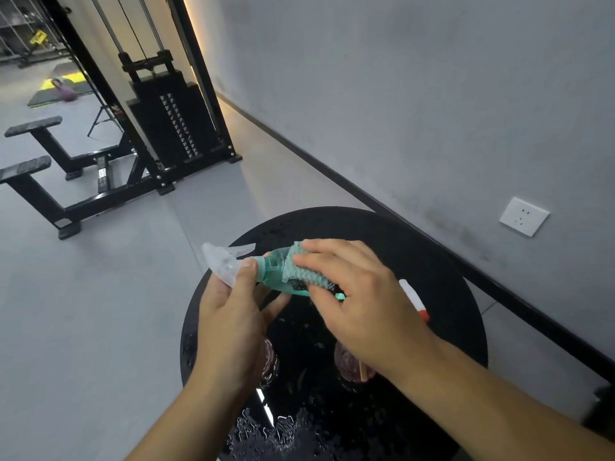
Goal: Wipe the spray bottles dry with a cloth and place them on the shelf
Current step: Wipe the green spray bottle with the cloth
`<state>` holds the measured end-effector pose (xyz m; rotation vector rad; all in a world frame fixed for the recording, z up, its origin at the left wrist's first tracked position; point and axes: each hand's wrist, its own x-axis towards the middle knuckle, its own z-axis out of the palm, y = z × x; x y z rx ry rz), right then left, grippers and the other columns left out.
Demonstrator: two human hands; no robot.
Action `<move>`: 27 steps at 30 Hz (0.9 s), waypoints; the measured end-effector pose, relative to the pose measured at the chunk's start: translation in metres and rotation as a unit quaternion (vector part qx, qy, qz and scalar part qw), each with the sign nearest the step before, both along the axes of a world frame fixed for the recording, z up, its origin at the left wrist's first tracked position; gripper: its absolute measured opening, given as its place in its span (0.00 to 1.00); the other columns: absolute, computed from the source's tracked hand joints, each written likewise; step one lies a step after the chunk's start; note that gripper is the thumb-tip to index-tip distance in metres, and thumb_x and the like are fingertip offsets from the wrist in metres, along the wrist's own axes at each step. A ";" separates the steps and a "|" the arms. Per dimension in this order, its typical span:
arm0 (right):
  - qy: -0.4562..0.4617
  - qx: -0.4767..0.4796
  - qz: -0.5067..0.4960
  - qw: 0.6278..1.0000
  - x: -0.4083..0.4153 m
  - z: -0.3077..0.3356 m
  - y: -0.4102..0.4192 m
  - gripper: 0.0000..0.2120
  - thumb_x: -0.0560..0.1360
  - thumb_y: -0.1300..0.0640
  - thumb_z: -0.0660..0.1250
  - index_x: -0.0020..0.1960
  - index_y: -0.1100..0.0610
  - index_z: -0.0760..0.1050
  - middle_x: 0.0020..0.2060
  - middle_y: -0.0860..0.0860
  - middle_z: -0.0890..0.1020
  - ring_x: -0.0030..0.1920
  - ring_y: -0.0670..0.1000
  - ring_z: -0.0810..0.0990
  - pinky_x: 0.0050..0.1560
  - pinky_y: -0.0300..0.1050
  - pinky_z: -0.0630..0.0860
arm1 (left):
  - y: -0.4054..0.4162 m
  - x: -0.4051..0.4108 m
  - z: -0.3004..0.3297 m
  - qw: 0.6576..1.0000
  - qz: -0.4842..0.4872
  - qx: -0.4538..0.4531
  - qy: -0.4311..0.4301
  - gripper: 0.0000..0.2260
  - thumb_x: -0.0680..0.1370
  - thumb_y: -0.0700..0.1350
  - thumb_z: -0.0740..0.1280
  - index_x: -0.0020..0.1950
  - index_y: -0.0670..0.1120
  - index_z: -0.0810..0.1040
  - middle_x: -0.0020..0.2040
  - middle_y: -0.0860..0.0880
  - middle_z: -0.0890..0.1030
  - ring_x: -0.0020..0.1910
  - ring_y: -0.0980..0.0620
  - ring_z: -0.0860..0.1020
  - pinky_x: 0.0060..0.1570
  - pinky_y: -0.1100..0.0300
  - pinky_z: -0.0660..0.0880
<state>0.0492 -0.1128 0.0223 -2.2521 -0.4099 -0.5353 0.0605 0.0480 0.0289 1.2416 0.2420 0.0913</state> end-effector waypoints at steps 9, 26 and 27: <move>0.034 0.040 -0.030 0.998 0.005 0.002 -0.011 0.17 0.80 0.60 0.69 0.66 0.49 0.80 0.64 0.39 0.78 0.67 0.41 0.73 0.66 0.37 0.76 | 0.004 0.003 0.000 1.000 0.004 0.020 -0.004 0.09 0.88 0.44 0.62 0.62 0.42 0.79 0.58 0.43 0.88 0.57 0.45 0.88 0.52 0.48 0.84; 0.111 0.275 -0.057 0.953 0.011 0.004 -0.015 0.12 0.77 0.60 0.73 0.56 0.45 0.85 0.52 0.37 0.84 0.57 0.39 0.82 0.52 0.38 0.82 | 0.014 0.003 0.010 1.000 0.020 0.019 0.001 0.09 0.87 0.53 0.63 0.58 0.51 0.81 0.58 0.48 0.89 0.58 0.42 0.87 0.30 0.66 0.78; 0.111 0.284 -0.059 0.951 0.011 0.005 -0.015 0.12 0.77 0.60 0.74 0.56 0.45 0.85 0.52 0.37 0.85 0.56 0.40 0.82 0.53 0.39 0.82 | 0.014 0.003 0.010 1.000 0.012 0.011 0.003 0.10 0.86 0.54 0.64 0.59 0.51 0.81 0.58 0.49 0.89 0.58 0.44 0.87 0.33 0.66 0.79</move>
